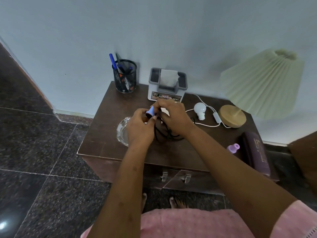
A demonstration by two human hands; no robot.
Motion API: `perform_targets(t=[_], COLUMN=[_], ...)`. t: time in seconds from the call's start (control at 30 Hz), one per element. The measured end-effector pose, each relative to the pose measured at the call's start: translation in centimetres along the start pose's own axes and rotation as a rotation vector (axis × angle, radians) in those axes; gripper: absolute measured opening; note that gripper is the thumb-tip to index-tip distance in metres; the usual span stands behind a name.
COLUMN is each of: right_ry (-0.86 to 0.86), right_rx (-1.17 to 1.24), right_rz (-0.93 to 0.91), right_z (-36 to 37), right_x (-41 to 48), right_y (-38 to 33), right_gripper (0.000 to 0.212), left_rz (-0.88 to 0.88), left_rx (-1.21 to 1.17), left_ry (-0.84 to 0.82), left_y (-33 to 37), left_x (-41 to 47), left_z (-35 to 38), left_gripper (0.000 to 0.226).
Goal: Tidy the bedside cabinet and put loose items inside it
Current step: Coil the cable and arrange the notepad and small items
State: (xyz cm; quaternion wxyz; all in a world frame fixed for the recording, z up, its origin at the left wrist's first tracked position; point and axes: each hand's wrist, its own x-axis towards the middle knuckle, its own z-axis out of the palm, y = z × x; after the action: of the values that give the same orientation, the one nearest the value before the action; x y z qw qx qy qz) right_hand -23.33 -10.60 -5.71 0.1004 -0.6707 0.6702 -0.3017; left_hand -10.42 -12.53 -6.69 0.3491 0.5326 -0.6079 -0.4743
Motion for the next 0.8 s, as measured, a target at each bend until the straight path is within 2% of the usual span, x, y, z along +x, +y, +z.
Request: perform_targets(t=[0.17, 0.23, 0.33, 0.47, 0.57, 0.7, 0.8], right_ry=[0.017, 0.047, 0.175, 0.280, 0.187, 0.073, -0.095], right_rx=[0.168, 0.338, 0.510, 0.544, 0.411, 0.000, -0.321], right_rz=[0.076, 0.135, 0.183, 0.289, 0.373, 0.572, 0.743], right_z=[-1.0, -1.3, -1.7, -2.9, -4.5, -7.1, -7.7], right_x=[-1.3, -1.8, -2.6, -4.3, -6.8, -11.4, -13.8], right_y=[-0.8, -1.5, -2.2, -1.6, 0.3, 4.2, 6.4], right_gripper=[0.028, 0.029, 0.009, 0.022, 0.027, 0.016, 0.014], left_rz=[0.061, 0.170, 0.366, 0.509, 0.521, 0.477, 0.430], left_rx=[-0.048, -0.044, 0.011, 0.189, 0.372, 0.544, 0.606], left_ry=[0.008, 0.005, -0.047, -0.149, -0.247, -0.424, -0.472], left_y=[0.1, 0.5, 1.1, 1.5, 1.4, 0.7, 0.3], left_x=[0.2, 0.2, -0.5, -1.3, -2.3, -4.1, -4.2], left_z=[0.0, -0.1, 0.0, 1.0, 2.3, 3.8, 4.1], left_gripper=[0.017, 0.020, 0.027, 0.030, 0.036, 0.048, 0.043])
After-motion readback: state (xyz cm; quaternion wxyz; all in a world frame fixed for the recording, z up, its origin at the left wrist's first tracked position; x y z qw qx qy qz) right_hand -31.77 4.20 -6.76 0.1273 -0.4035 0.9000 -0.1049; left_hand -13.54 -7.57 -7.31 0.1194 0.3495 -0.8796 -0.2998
